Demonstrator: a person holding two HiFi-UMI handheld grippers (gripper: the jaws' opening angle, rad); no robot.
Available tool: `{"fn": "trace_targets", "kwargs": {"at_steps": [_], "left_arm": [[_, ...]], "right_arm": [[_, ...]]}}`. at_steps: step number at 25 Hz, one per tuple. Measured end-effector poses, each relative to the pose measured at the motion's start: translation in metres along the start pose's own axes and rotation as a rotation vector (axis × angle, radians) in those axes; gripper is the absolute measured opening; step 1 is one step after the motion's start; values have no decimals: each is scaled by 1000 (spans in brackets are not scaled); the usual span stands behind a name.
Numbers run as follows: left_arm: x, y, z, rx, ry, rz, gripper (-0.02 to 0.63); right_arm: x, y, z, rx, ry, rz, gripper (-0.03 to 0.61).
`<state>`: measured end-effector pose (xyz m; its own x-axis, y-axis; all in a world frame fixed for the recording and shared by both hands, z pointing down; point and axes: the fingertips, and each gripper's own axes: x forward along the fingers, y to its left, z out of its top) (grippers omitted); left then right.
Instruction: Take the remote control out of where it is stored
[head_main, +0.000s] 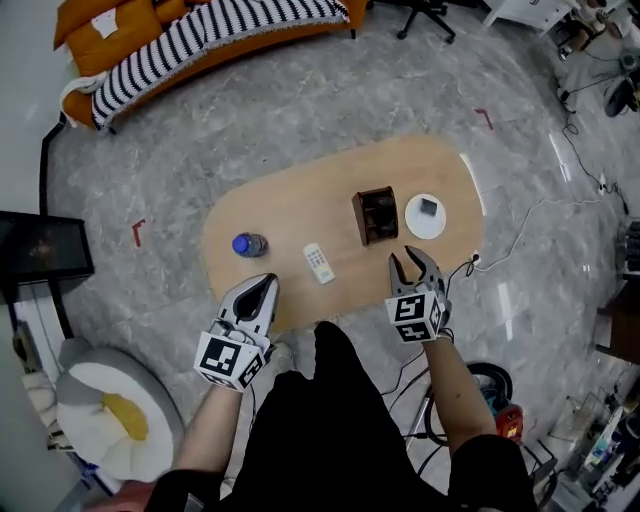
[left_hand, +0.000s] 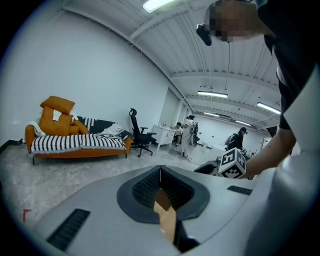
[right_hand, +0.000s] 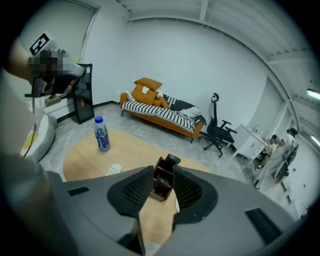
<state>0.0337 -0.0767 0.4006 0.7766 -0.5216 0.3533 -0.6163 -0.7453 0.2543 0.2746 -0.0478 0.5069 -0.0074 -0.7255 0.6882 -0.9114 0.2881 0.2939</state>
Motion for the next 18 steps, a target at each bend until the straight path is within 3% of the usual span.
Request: {"fn": "trace_targets", "kwargs": {"at_steps": [12,18], "left_arm": [[36,14,-38,-52,85,36,8],[36,26,-51,-94,83,90,8]], "right_arm": [[109,10,-50,-351,126,155,161],[143,16,-77,-480,179,211,187]]}}
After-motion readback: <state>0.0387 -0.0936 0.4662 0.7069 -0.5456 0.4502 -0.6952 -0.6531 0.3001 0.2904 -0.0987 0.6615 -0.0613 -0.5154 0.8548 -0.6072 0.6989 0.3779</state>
